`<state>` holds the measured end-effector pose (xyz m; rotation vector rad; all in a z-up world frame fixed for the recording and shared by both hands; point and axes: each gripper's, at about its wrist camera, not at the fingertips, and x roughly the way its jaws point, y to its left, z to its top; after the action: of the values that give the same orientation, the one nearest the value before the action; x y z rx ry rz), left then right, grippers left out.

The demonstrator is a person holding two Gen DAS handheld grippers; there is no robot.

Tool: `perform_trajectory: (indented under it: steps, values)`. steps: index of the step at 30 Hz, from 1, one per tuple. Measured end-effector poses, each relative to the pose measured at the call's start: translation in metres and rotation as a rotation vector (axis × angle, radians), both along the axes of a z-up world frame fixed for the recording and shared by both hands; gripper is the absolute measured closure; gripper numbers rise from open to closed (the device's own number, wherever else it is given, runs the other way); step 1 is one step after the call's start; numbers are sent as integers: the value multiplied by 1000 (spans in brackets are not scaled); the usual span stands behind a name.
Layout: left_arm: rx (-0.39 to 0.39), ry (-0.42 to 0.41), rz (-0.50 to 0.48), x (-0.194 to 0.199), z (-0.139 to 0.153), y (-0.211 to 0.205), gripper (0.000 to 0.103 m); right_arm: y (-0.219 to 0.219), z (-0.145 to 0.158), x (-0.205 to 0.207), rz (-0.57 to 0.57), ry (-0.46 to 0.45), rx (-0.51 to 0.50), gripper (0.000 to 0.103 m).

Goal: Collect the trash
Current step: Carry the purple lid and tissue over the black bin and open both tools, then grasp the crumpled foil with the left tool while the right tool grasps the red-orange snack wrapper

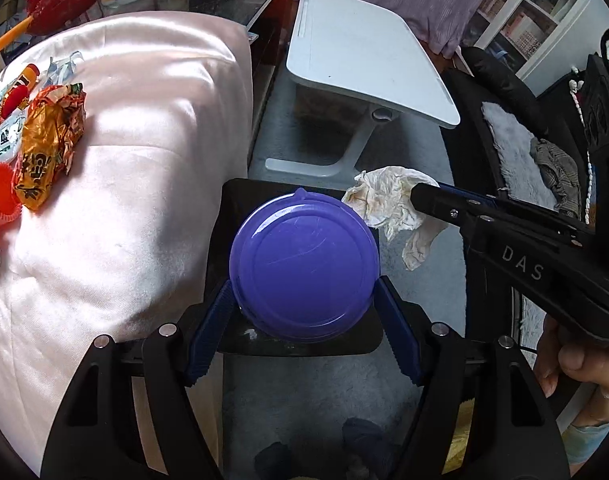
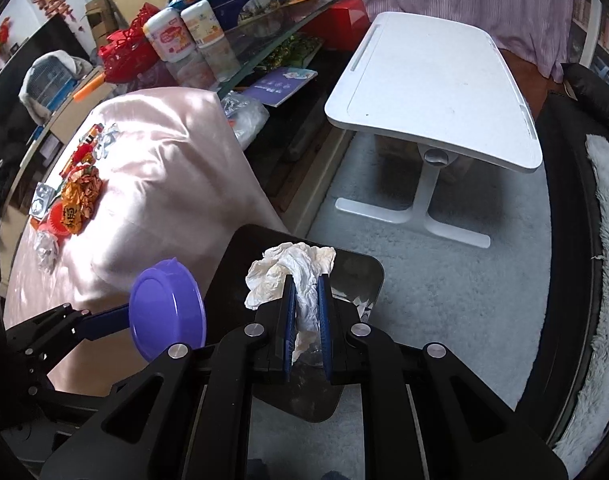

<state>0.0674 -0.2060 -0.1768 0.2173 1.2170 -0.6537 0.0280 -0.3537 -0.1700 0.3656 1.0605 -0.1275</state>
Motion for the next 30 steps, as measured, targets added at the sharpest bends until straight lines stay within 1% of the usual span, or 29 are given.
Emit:
perform_trajectory:
  steps: [1, 5, 7, 8, 9, 11, 13, 17, 20, 26, 30]
  values:
    - [11, -9, -6, 0, -1, -2, 35, 0, -3, 1, 2, 6, 3, 88]
    - [23, 14, -22, 2, -7, -10, 34, 2, -6, 4, 8, 18, 8, 88]
    - [34, 12, -21, 2, -7, -10, 34, 0, -5, 5, 1, 13, 8, 88]
    - [36, 12, -19, 2, -7, -10, 34, -1, -4, 6, -5, 11, 7, 83]
    - [36, 11, -18, 2, -6, -9, 34, -3, -3, 6, -11, 10, 8, 73]
    - [36, 3, -13, 2, -1, -7, 34, -5, -1, 5, -18, 2, 15, 64]
    - [27, -1, -10, 1, 4, -5, 34, -6, 3, 5, -20, -8, 17, 64]
    - [14, -31, -8, -5, 18, -5, 27, -5, 15, 2, -22, -40, 19, 64]
    - [7, -61, 4, -10, 33, 3, 23, -4, 27, -1, -28, -69, 21, 59]
    - [-8, -109, 58, -17, 60, 33, 22, 12, 53, -6, -9, -121, -23, 58]
    - [-10, -141, 121, -19, 77, 65, 22, 33, 66, -7, 25, -144, -44, 57]
